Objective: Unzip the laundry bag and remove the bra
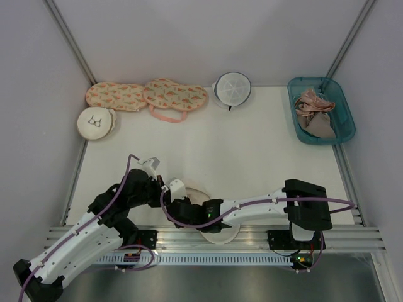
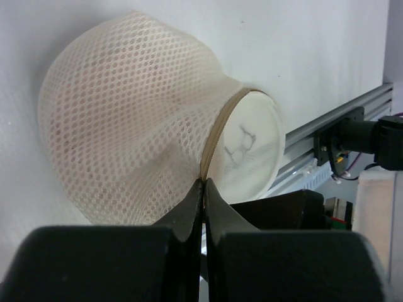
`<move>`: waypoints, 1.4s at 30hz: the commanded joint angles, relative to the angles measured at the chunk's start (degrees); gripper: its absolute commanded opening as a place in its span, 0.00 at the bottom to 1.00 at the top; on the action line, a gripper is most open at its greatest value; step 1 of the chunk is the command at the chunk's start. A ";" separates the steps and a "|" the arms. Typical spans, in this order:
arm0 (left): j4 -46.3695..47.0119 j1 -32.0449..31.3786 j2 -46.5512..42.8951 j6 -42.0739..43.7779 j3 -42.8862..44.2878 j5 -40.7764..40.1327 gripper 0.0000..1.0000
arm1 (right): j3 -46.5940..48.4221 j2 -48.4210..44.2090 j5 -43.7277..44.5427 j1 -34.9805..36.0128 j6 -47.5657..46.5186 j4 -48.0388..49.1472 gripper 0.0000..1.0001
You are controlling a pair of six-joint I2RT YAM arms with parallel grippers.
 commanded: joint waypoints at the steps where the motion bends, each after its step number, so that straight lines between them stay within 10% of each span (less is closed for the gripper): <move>1: 2.24 -0.38 -0.29 -1.20 0.62 1.51 0.02 | 3.44 2.47 1.58 0.31 0.46 -3.57 0.34; 13: 2.24 -0.38 -0.55 -1.55 0.27 1.95 0.02 | 4.85 4.49 14.95 0.22 4.86 -11.41 0.46; 18: 2.24 -0.38 -0.90 -1.64 0.27 2.04 0.02 | 4.24 7.39 13.11 -0.22 4.60 -8.17 0.41; 26: 2.23 -0.38 -0.99 -1.72 0.19 2.12 0.02 | 3.00 6.00 12.66 -0.57 4.33 -6.14 0.01; 42: 2.15 -0.38 -0.29 -1.72 0.19 1.51 0.02 | -2.71 -14.39 12.14 1.19 -1.20 -7.81 0.00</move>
